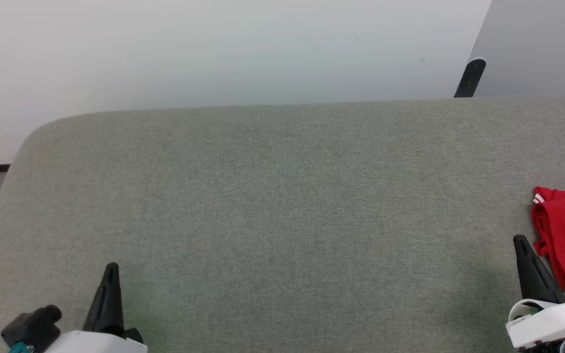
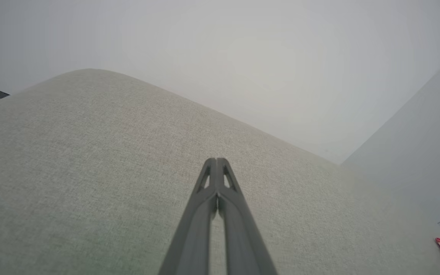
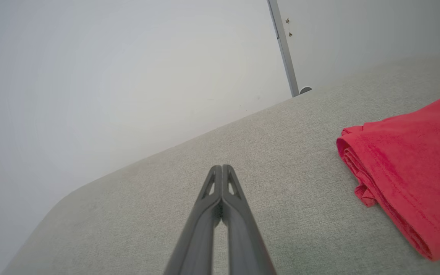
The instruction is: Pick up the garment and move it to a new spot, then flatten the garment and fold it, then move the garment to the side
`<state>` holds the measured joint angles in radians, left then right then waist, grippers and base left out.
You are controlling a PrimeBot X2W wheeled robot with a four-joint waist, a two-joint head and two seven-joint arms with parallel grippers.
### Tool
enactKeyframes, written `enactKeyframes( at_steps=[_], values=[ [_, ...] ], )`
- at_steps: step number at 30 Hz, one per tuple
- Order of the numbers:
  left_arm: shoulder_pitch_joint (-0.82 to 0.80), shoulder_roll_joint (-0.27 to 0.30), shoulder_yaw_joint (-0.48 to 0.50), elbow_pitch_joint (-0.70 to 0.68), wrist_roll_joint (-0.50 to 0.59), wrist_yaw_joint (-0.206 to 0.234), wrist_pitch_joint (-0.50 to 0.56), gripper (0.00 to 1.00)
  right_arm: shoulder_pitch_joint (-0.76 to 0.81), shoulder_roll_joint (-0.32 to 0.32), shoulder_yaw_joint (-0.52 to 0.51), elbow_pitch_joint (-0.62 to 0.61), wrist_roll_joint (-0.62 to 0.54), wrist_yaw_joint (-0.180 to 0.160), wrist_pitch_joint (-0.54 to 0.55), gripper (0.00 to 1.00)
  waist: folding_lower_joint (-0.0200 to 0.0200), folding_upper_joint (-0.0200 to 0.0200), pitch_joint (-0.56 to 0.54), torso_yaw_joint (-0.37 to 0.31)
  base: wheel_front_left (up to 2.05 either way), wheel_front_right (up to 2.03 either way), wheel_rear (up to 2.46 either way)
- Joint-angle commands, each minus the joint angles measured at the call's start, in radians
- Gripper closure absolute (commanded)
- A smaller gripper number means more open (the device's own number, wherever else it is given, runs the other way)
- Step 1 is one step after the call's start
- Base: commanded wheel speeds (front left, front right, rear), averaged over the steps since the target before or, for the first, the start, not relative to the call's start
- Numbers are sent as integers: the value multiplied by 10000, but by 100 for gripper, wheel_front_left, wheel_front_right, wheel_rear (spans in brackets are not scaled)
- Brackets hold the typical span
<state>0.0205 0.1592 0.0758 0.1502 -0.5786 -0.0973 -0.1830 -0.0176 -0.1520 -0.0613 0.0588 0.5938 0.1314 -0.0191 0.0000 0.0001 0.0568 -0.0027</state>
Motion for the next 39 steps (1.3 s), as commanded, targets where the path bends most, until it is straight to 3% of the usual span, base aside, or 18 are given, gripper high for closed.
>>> enactKeyframes(
  at_steps=[1,39],
  values=[
    [-262,20,74,-88,-447,-56,89,100,-294,-10,-84,-62,446,-2,51,100,0,-1,-9,1,0,0,0],
    [-787,-500,226,387,-5134,-202,1462,100,-623,478,-304,839,5071,-6,663,100,0,-1,-196,10,0,0,0]
  ],
)
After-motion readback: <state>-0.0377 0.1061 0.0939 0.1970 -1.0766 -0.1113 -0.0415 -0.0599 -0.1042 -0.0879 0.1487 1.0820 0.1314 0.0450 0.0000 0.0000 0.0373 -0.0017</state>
